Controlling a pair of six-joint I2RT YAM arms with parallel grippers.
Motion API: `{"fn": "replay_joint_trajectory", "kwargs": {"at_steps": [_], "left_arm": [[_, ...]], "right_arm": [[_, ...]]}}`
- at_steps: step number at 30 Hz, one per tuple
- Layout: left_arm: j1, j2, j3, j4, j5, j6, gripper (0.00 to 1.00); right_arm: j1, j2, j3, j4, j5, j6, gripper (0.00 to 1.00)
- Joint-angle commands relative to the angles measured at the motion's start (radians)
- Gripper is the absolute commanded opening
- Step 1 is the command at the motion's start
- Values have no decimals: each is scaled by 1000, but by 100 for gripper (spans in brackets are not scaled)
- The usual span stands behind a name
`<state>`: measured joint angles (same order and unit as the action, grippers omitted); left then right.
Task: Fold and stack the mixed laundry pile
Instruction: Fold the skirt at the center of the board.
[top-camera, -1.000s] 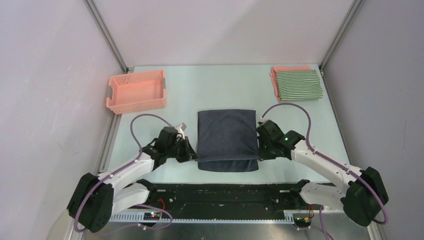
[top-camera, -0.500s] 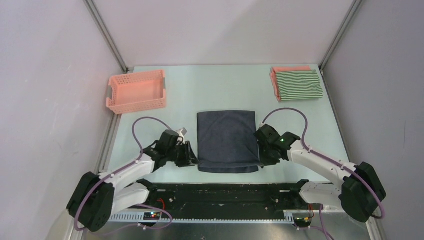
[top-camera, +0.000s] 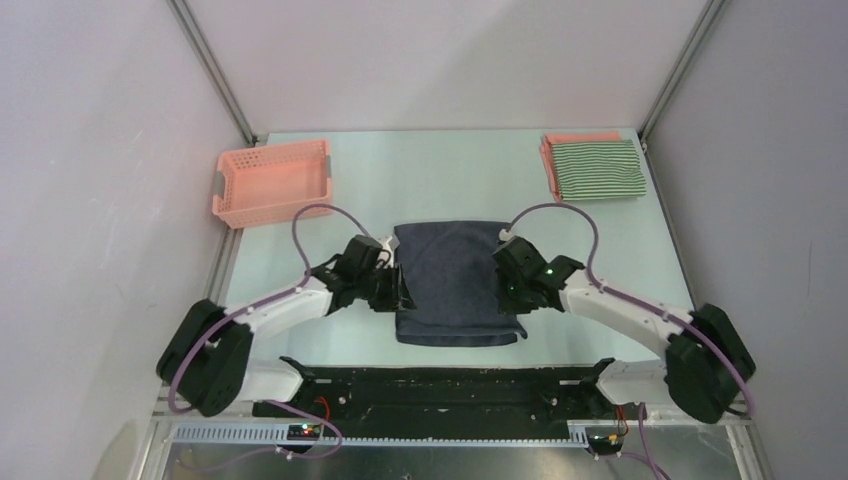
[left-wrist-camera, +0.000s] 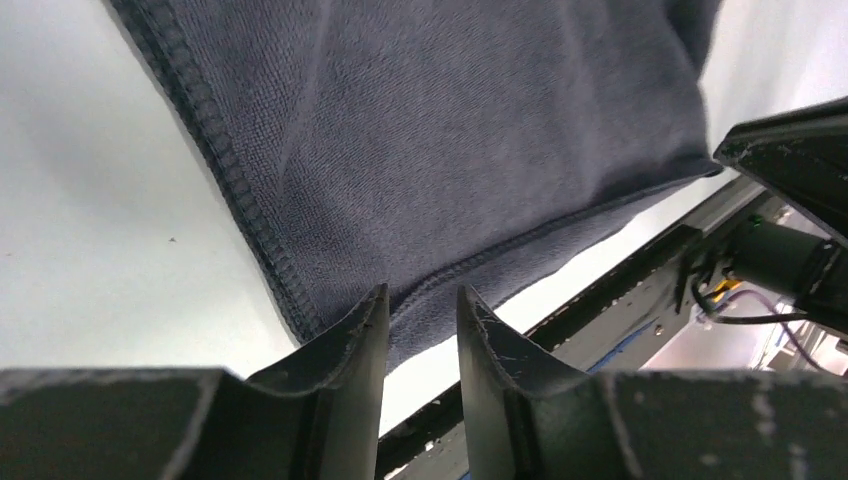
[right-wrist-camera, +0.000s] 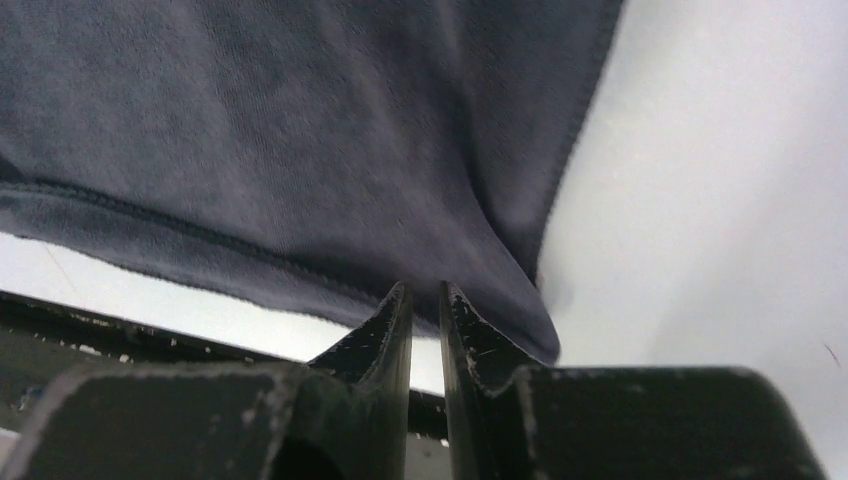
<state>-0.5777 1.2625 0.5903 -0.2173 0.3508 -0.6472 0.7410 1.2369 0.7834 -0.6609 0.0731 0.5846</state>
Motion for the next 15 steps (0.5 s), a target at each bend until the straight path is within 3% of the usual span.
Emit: {"fn": "replay_joint_trajectory", "kwargs": {"at_steps": [1, 6, 15], "left_arm": [[-36, 88, 31, 43, -1, 33, 34], [-53, 71, -20, 47, -8, 23, 33], [-70, -89, -182, 47, -21, -36, 29]], "right_arm": [[19, 118, 34, 180, -41, -47, 19], [63, 196, 33, 204, -56, -51, 16], [207, 140, -35, 160, -26, 58, 15]]}}
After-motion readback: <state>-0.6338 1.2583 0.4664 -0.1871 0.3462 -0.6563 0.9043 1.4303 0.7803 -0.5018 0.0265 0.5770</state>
